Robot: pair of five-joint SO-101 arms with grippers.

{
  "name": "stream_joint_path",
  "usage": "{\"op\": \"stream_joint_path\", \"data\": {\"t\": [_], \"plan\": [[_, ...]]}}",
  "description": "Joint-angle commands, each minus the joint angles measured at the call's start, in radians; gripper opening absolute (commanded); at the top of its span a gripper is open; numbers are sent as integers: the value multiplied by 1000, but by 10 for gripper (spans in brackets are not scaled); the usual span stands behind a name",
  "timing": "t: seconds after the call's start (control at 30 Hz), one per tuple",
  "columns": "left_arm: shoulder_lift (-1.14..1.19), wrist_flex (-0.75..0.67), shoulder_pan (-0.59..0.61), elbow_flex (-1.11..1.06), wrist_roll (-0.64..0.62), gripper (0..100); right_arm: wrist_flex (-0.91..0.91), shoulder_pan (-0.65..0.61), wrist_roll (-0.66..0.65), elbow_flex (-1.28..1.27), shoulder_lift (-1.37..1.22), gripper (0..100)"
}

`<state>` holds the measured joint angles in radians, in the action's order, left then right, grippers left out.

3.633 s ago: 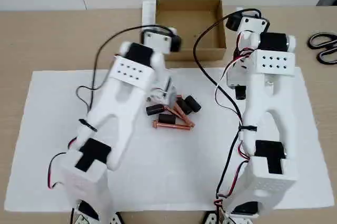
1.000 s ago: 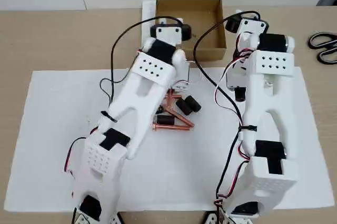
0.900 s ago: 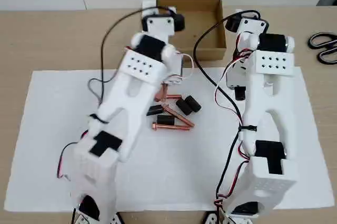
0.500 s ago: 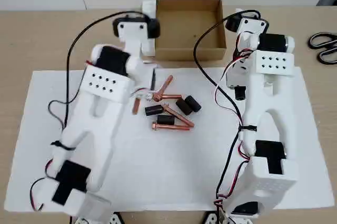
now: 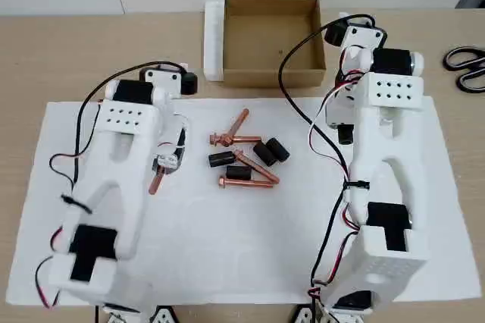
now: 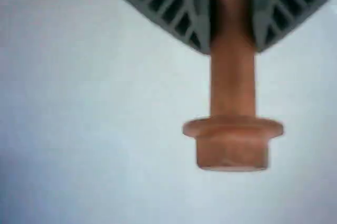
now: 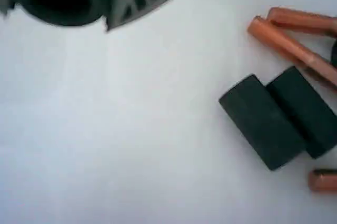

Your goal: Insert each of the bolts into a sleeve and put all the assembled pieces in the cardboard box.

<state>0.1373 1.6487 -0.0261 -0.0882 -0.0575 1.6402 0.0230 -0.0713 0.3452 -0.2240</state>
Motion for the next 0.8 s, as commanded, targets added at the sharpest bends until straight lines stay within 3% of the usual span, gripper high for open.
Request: {"op": "stream_joint_path", "data": {"t": [0.0,0.3,0.77], "plan": [[115,-126,57,4,11,6,-15,4,8,3,58,6],[236,-180,54,10,48,8,-8,4,8,3,62,6],[198,-74,52,113,72,75,-10,5,9,3,56,6]]}}
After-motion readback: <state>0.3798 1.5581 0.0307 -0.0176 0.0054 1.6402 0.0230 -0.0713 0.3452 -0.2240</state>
